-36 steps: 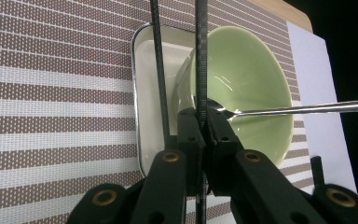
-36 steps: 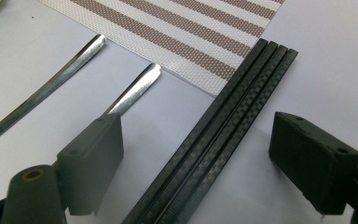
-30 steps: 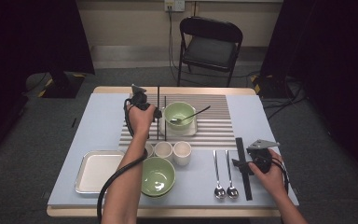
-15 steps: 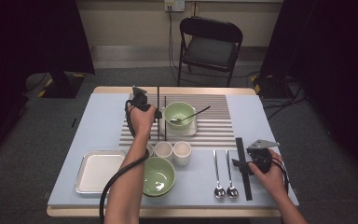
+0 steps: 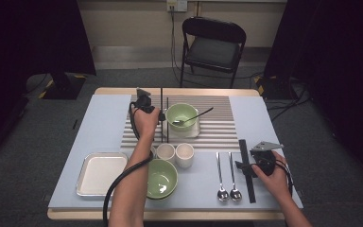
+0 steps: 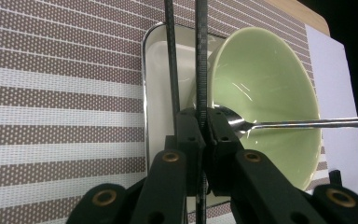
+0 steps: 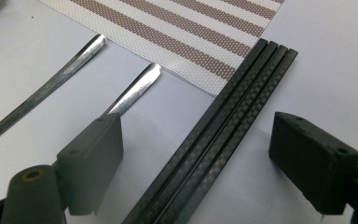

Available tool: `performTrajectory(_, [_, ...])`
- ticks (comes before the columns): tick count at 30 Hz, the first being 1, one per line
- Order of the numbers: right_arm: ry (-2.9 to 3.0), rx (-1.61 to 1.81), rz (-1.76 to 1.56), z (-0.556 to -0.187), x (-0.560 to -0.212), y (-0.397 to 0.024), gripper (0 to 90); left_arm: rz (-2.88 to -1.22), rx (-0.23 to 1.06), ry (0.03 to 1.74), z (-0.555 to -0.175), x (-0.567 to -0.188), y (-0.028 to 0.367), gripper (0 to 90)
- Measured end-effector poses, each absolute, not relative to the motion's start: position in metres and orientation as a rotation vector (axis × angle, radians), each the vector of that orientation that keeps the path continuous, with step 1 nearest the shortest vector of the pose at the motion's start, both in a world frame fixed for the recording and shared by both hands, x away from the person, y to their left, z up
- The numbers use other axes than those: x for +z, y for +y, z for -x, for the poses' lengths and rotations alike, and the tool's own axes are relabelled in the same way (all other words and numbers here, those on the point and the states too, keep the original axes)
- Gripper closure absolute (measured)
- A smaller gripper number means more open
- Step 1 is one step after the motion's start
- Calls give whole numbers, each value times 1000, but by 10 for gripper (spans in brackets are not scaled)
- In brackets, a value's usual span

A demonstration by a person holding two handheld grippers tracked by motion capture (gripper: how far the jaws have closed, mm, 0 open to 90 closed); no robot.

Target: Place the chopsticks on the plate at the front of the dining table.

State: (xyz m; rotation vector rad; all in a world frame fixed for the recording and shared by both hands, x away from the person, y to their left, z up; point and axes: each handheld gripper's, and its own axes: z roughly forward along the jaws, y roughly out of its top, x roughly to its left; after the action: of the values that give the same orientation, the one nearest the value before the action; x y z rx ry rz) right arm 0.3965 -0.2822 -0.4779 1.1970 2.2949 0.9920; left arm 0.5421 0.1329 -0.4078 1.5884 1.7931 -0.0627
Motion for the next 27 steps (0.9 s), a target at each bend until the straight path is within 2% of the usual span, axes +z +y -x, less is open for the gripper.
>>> performTrajectory(27, [2295, 993, -1199, -397, -478, -282, 166, -1598, -45, 1826, -548, -419, 133, 862])
